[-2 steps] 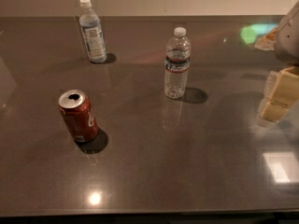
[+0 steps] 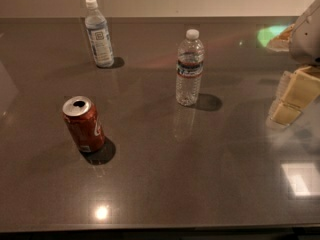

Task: Move water bottle near coke can

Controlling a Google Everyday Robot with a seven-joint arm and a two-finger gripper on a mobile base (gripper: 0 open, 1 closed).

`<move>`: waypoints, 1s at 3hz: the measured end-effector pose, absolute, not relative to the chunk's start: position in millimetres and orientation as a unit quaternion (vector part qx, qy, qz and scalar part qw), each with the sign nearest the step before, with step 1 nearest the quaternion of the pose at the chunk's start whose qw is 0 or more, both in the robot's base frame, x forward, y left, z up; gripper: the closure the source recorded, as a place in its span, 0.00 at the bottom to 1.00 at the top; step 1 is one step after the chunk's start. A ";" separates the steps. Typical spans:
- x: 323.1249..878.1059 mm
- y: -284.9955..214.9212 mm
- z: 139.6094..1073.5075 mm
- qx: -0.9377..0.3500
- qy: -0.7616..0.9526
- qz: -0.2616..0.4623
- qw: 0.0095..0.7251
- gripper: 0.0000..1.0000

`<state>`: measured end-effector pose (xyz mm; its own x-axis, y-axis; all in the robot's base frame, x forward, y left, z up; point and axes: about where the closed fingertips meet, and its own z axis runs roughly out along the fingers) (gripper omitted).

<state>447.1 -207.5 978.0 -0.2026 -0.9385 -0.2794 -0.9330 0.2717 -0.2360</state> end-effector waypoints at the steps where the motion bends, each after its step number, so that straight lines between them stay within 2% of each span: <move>1: 467.0 -186.7 977.5 -0.603 0.763 0.026 0.230 0.00; 3: 524.1 -149.0 966.7 -0.588 0.746 0.057 0.308 0.00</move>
Offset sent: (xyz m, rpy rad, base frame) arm 0.0809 0.0653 -0.0104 0.3012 -0.1382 0.0589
